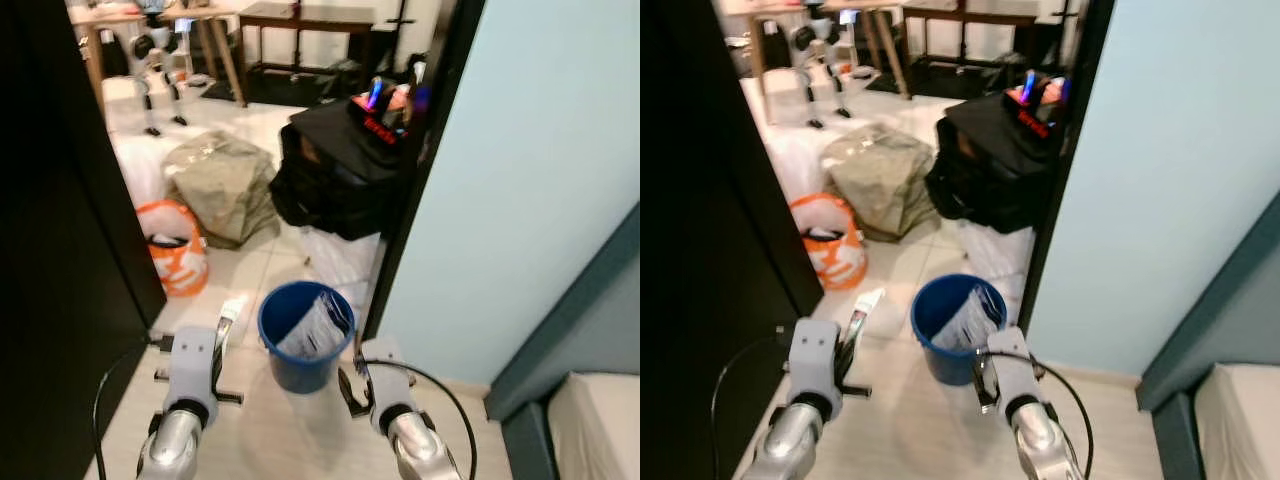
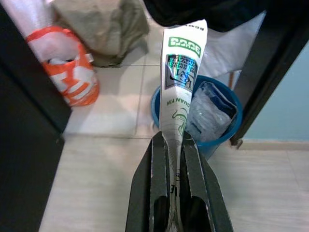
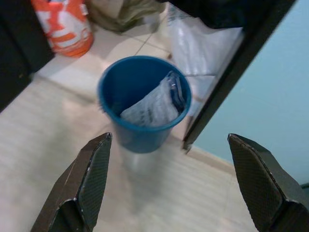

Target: Clean up the room

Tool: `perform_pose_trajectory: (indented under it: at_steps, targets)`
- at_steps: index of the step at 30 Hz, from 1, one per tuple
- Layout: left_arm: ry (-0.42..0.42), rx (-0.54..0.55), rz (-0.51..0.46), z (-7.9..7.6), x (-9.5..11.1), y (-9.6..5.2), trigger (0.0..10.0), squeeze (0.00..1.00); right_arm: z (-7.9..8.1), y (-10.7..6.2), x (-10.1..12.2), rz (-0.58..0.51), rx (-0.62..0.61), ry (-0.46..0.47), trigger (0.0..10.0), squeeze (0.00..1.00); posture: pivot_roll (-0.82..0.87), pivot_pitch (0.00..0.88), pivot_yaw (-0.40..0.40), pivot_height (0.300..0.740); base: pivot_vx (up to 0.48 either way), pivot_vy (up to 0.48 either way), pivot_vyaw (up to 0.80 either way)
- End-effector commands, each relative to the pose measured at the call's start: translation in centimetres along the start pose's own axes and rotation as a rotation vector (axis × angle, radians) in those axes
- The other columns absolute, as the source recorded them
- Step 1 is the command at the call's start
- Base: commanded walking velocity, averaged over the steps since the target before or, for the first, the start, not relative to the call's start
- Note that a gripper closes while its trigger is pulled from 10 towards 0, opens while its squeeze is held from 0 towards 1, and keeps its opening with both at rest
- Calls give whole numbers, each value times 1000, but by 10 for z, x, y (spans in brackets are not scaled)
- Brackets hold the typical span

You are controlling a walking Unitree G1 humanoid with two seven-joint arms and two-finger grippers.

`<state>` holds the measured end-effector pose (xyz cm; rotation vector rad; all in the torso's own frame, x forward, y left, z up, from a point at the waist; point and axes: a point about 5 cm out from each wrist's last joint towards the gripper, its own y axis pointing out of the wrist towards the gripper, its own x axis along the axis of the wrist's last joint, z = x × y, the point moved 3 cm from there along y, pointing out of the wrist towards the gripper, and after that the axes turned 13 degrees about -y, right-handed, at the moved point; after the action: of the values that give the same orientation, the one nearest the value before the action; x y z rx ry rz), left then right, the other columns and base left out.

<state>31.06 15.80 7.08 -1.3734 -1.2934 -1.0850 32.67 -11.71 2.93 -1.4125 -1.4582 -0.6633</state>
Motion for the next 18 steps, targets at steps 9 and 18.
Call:
perform_pose_trajectory:
  at_steps: [9,18]
  targets:
    - [-5,0,14,0,-4,-3,10000,0,2,-2,-5,14,8,-10,10000,0,8,101,-9,740,333,0,0]
    - [-5,0,15,0,-5,-4,10000,0,2,-3,-6,12,10,-14,10000,0,7,103,-10,740,332,0,0]
